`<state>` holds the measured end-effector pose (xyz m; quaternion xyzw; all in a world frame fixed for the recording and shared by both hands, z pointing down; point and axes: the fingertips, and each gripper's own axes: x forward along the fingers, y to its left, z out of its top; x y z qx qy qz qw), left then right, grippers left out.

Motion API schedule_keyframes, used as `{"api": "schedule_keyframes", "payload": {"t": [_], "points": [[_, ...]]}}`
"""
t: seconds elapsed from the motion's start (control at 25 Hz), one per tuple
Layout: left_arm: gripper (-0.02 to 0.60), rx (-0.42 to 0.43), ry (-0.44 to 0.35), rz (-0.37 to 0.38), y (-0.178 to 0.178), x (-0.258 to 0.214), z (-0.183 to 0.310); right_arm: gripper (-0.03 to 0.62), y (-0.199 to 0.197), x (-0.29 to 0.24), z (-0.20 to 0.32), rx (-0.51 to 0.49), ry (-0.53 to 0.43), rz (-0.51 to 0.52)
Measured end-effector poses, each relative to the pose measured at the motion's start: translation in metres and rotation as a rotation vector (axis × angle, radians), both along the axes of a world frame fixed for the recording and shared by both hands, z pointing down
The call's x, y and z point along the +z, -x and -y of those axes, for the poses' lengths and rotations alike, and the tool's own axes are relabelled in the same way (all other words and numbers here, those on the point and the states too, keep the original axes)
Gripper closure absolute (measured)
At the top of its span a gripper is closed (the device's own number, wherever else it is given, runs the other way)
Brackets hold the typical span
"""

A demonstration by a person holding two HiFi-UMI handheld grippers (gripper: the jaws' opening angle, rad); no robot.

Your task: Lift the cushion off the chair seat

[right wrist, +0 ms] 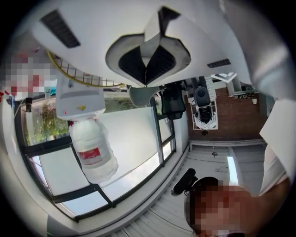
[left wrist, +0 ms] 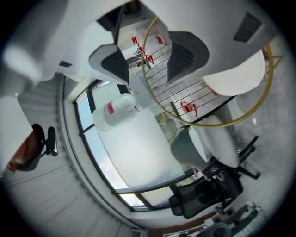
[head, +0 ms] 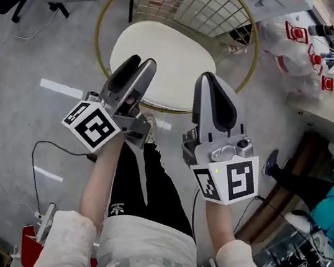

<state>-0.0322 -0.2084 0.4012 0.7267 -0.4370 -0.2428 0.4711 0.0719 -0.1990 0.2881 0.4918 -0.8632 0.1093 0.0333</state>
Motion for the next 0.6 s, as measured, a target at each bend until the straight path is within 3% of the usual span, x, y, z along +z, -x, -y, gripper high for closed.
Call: {"api": "schedule_keyframes", "payload": {"t": [0.32,0.6], "points": [[0.328,-0.183,0.354,-0.199,0.012,0.173,-0.085,0.577,0.005,0.085,-0.032,-0.104,0.152,-0.015],[0.328,-0.209,0.465,-0.224,0.001,0.25,-0.127,0.577,0.008,0.132,-0.055,-0.139,0.239,-0.021]]}}
